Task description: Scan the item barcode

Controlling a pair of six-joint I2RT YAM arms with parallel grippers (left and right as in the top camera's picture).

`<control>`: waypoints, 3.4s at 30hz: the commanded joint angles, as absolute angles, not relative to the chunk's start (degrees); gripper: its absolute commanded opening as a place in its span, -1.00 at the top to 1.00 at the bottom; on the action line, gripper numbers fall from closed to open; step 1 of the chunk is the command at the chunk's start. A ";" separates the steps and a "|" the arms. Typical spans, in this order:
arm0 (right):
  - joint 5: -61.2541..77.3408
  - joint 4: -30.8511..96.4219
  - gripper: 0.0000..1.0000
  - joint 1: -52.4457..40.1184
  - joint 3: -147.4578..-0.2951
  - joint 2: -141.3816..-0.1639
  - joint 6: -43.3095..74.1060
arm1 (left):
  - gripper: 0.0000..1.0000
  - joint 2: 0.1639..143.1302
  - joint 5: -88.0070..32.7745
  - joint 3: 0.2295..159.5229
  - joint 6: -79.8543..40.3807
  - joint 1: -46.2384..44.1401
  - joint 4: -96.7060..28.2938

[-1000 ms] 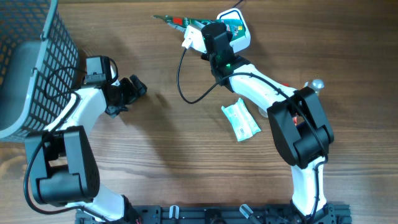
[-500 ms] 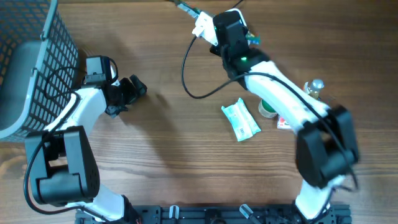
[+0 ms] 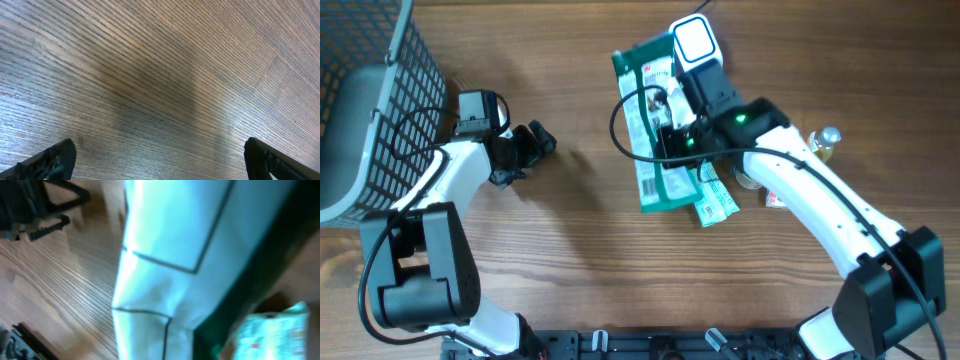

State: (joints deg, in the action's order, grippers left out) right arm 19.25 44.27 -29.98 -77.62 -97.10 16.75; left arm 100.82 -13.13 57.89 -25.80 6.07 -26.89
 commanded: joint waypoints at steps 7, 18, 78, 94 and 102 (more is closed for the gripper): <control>22.41 41.21 0.18 -30.39 -70.85 -98.04 24.18 | -1.00 99.70 -12.32 58.85 -25.76 6.61 -26.74; 16.69 41.41 -0.52 -30.37 -70.76 -98.04 24.16 | -1.00 99.70 -12.32 58.85 -25.76 6.61 -26.74; 12.84 40.49 -1.00 -30.37 -70.76 -98.04 24.16 | -1.00 99.70 -12.32 58.85 -25.76 6.61 -26.74; 12.84 40.51 -0.99 -30.37 -70.78 -82.43 24.18 | -1.00 99.70 -12.32 58.85 -25.76 6.61 -26.74; 12.84 40.53 -0.99 -30.35 -70.76 -62.85 24.16 | -1.00 99.70 -12.32 58.85 -25.76 6.61 -26.74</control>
